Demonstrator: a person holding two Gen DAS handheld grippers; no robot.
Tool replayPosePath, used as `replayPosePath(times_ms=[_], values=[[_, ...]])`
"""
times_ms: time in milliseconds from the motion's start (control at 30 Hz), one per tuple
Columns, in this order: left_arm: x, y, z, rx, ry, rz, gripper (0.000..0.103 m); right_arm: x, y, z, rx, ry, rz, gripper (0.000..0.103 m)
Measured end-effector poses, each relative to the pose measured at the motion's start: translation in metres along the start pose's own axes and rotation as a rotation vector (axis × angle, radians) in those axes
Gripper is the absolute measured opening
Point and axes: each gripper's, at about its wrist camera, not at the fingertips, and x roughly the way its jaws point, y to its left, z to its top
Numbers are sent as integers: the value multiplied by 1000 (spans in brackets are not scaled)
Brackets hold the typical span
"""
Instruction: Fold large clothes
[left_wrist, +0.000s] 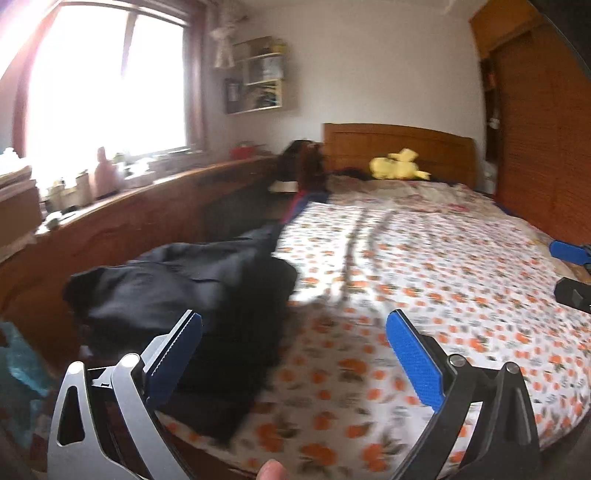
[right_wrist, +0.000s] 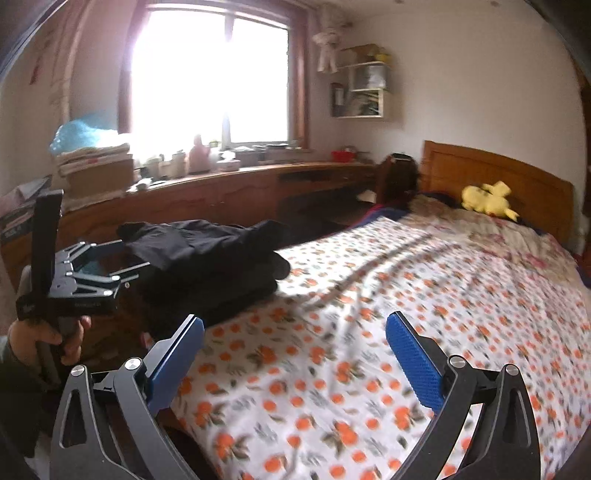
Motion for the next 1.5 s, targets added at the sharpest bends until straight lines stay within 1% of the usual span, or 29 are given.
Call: replayPosePath(times_ms=[133, 200, 333, 367, 433, 567, 667, 767, 933, 1167, 1267, 1433, 1500], values=[[0, -49, -10, 12, 1, -94, 100, -24, -17, -21, 21, 7, -72, 95], [4, -66, -14, 19, 13, -133, 100, -34, -26, -31, 35, 10, -116, 95], [14, -104, -25, 43, 51, -142, 100, -53, -43, -51, 70, -1, -175, 95], [14, -111, -28, 44, 54, -155, 100, -60, -46, -57, 79, -9, -180, 95], [13, -122, -34, 44, 54, -189, 100, -73, -52, -67, 99, -16, -219, 95], [3, -152, -48, 89, 36, -210, 100, -94, -61, -90, 146, -10, -266, 95], [-5, -166, -54, 73, 49, -245, 100, -108, -71, -104, 184, -3, -292, 95], [-16, -185, -60, 82, 48, -266, 100, -120, -78, -112, 193, 0, -322, 95], [-37, -212, -58, 94, 29, -305, 100, -150, -91, -119, 238, -37, -373, 95], [-67, -231, -46, 95, -2, -364, 100, -182, -92, -120, 284, -85, -440, 95], [-81, -235, -41, 104, -18, -363, 100, -192, -90, -119, 306, -97, -463, 95], [-106, -231, -33, 92, -47, -366, 100, -212, -77, -115, 301, -130, -516, 95], [-115, -227, -31, 86, -57, -368, 100, -218, -74, -113, 297, -141, -517, 95]])
